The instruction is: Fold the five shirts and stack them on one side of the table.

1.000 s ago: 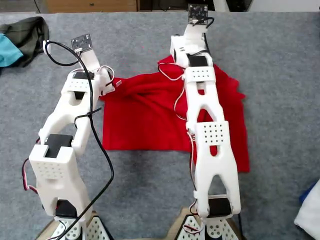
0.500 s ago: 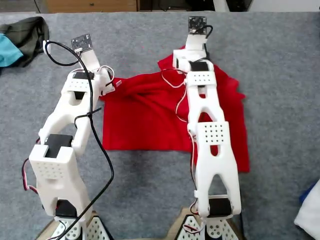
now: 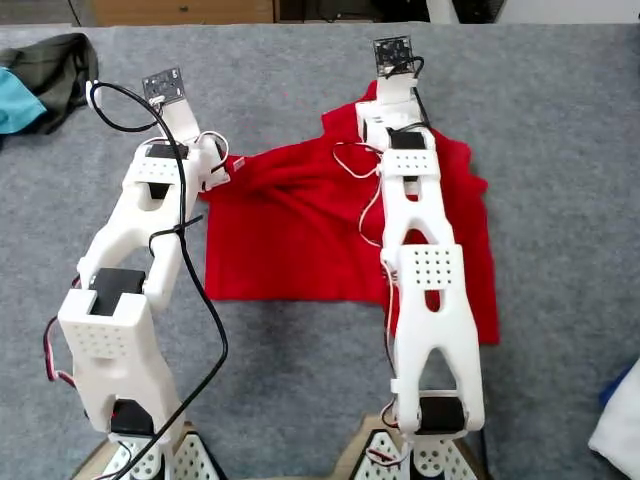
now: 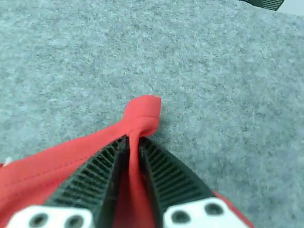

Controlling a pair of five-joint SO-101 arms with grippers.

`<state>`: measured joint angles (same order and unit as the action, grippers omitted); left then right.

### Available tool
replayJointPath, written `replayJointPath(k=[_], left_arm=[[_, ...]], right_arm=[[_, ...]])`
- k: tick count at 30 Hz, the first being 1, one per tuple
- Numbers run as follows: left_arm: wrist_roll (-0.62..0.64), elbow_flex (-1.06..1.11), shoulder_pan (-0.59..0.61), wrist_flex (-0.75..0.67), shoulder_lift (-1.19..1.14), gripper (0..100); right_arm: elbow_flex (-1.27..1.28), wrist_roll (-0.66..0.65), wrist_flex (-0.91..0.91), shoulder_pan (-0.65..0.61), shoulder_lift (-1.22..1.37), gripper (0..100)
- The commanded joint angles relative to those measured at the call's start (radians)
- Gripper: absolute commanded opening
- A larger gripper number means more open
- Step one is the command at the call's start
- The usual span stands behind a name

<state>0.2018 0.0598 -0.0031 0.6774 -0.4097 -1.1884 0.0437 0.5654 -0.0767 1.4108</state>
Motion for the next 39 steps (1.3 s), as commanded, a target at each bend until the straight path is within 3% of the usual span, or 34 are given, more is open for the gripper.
replayJointPath(k=[1,10,15,29,35,39], left_arm=[[-0.005,-0.029,-0.005,0.009,0.013,2],[-0.005,-0.029,-0.005,0.009,0.013,2],[-0.005,-0.029,-0.005,0.009,0.013,2],[-0.005,-0.025,-0.005,0.009,0.016,2],[-0.005,-0.025,-0.005,0.009,0.016,2],[-0.005,-0.025,-0.005,0.009,0.016,2]], right_arm=[[-0.139,-0.009,0.06,0.019,-0.018,0.5],[-0.49,-0.012,0.459,0.019,-0.025,0.6],[-0.42,-0.012,0.723,0.016,-0.179,1.2],[-0.366,-0.011,1.192,0.031,-0.341,1.2],[-0.315,0.041,1.221,0.061,-0.378,0.9],[-0.134,0.04,1.221,0.082,-0.446,1.2]])
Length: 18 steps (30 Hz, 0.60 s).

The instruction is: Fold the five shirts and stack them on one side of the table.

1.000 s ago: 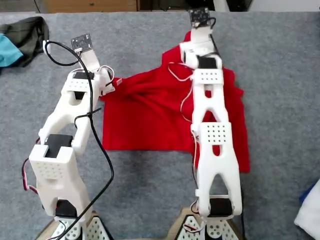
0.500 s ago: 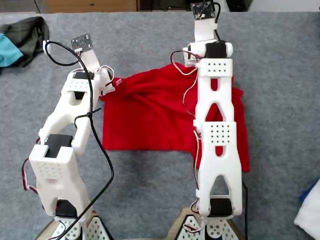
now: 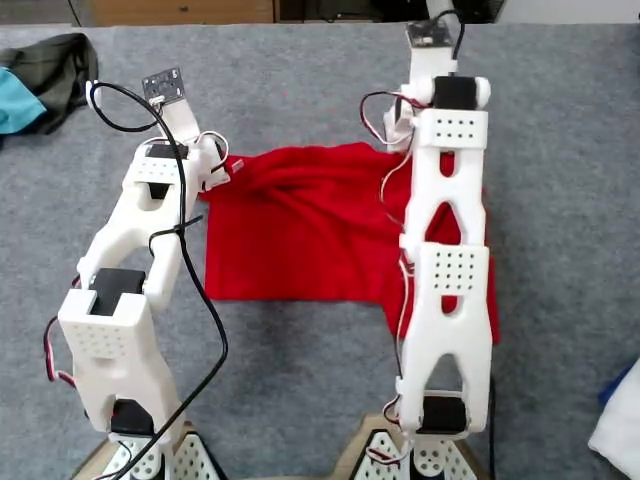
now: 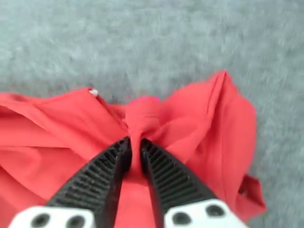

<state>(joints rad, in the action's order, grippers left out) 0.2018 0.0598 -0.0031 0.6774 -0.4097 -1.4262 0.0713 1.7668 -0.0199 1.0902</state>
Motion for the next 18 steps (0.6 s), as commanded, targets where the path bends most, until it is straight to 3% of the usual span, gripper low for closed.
replayJointPath(k=[1,11,18], left_arm=[[-0.005,-0.025,-0.005,0.009,0.016,2],[-0.005,-0.028,-0.006,0.009,0.016,2],[-0.005,-0.026,-0.006,0.009,0.016,2]], right_arm=[[0.168,0.015,0.02,0.028,-0.154,1.2],[0.704,0.018,0.015,0.013,-0.452,1.2],[0.783,0.046,0.017,0.018,-0.495,1.2]])
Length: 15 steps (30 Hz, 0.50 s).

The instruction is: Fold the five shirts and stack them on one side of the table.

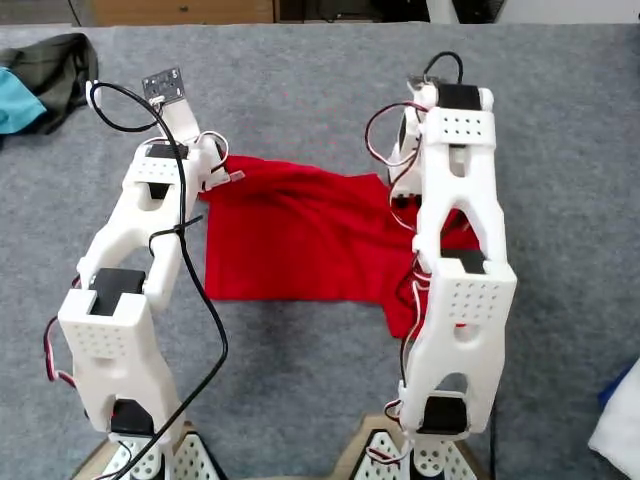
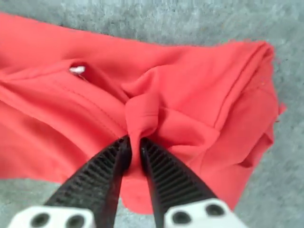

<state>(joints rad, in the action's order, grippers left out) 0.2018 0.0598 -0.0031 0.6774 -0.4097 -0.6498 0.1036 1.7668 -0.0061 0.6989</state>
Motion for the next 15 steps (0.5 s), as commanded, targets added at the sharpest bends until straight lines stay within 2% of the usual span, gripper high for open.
replayJointPath(k=[1,5,15], left_arm=[[-0.005,-0.026,-0.006,0.009,0.016,2],[-0.005,-0.026,-0.006,0.009,0.016,2],[-0.005,-0.023,-0.006,0.009,0.018,2]], right_arm=[[0.015,0.014,0.017,0.002,-0.119,1.2],[0.102,0.014,0.018,-0.019,-0.196,1.2],[0.539,0.014,0.005,-0.111,-0.44,1.2]])
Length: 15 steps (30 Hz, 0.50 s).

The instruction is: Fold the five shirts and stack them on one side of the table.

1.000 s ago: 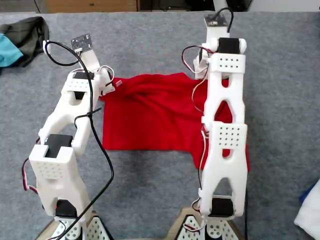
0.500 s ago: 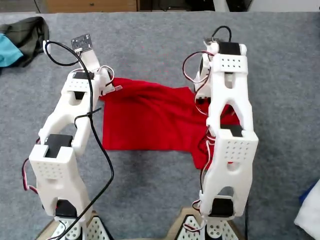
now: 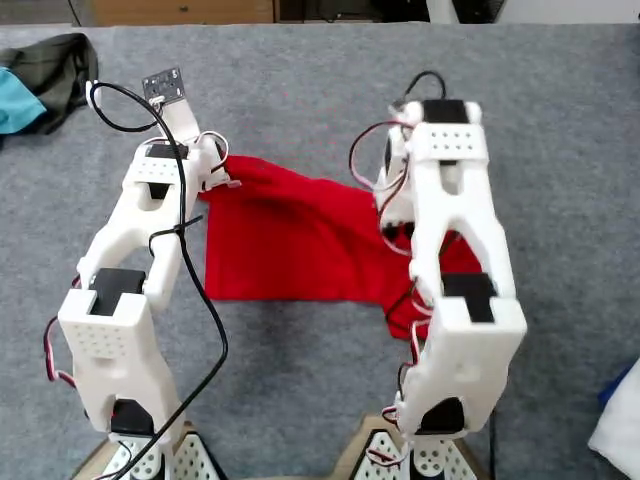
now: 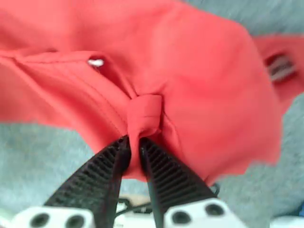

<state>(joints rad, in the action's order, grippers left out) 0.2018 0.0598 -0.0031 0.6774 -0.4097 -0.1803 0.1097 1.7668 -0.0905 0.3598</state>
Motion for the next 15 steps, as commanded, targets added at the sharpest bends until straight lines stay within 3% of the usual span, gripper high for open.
replayJointPath(k=[1,5,11,15], left_arm=[[-0.005,-0.023,-0.006,0.009,0.018,2],[-0.005,-0.023,-0.006,0.009,0.018,2],[-0.005,-0.023,-0.006,0.011,0.018,2],[-0.005,-0.023,-0.006,0.011,0.018,2]], right_arm=[[0.084,0.008,-0.002,-0.024,-0.104,1.2],[0.087,0.0,-0.043,0.027,-0.099,3.7],[0.068,-0.002,-0.034,0.036,-0.108,23.4],[-0.013,0.0,0.017,0.007,-0.11,25.6]])
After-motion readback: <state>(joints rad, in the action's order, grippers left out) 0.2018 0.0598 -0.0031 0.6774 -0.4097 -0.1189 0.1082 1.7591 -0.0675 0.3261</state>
